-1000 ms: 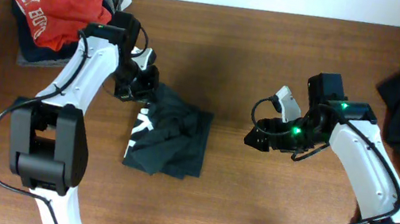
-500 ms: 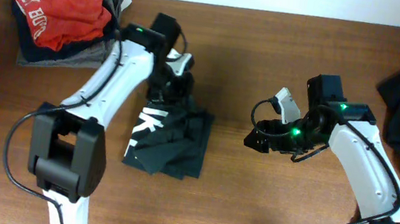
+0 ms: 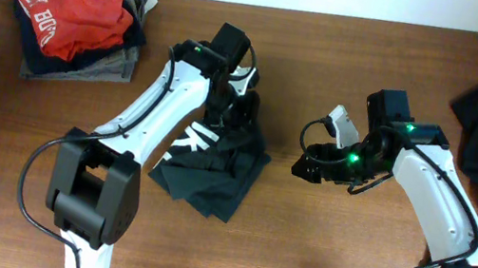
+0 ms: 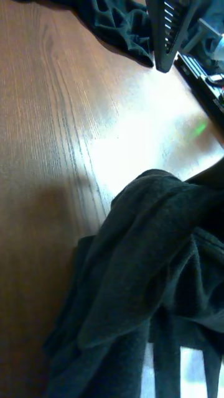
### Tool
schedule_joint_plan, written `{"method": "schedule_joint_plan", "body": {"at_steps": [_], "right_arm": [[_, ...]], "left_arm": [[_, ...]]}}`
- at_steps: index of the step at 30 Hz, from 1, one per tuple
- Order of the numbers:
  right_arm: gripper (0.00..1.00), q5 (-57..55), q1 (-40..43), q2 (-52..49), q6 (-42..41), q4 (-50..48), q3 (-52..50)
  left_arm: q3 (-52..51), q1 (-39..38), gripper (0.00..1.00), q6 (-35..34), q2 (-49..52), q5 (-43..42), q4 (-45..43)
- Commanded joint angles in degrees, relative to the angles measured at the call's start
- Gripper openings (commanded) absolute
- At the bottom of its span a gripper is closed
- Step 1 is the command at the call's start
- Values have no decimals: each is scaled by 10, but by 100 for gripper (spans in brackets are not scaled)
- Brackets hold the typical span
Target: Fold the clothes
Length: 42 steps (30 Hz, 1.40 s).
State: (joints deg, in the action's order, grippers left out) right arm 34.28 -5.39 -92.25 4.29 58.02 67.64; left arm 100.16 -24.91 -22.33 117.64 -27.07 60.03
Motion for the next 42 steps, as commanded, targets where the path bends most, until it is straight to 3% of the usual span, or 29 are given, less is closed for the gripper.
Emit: {"method": "schedule_joint_plan", "body": {"at_steps": [1, 8, 11, 16, 19, 22, 24, 26, 29, 36, 42], "right_arm": [[79, -5, 2, 0, -3, -4, -3], [78, -5, 2, 0, -3, -4, -3], [78, -5, 2, 0, -3, -4, -3], [78, -5, 2, 0, -3, -4, -3], [78, -5, 2, -1, -3, -4, -3], [79, -5, 2, 0, -3, -2, -3], [79, -5, 2, 0, -3, -2, -3], [79, -5, 2, 0, -3, -5, -3], [79, -4, 2, 0, -3, -13, -3], [79, -3, 2, -1, -3, -6, -3], [79, -3, 2, -1, -3, -5, -3]], "left_arm": [[11, -19, 13, -36, 3, -12, -1], [11, -50, 17, -55, 3, -47, -28], [11, -54, 11, -54, 3, -73, -32], [18, -43, 12, -8, -8, -67, -23], [42, -23, 24, 20, -28, -31, 14], [76, 9, 57, 27, -50, 88, 110], [88, 31, 66, 27, -57, 159, 182], [88, 62, 66, 47, -59, 200, 252], [72, 80, 66, 97, -57, 201, 279], [-17, 83, 77, 128, -57, 283, 229], [-97, 84, 81, 159, -56, 256, 175]]}}
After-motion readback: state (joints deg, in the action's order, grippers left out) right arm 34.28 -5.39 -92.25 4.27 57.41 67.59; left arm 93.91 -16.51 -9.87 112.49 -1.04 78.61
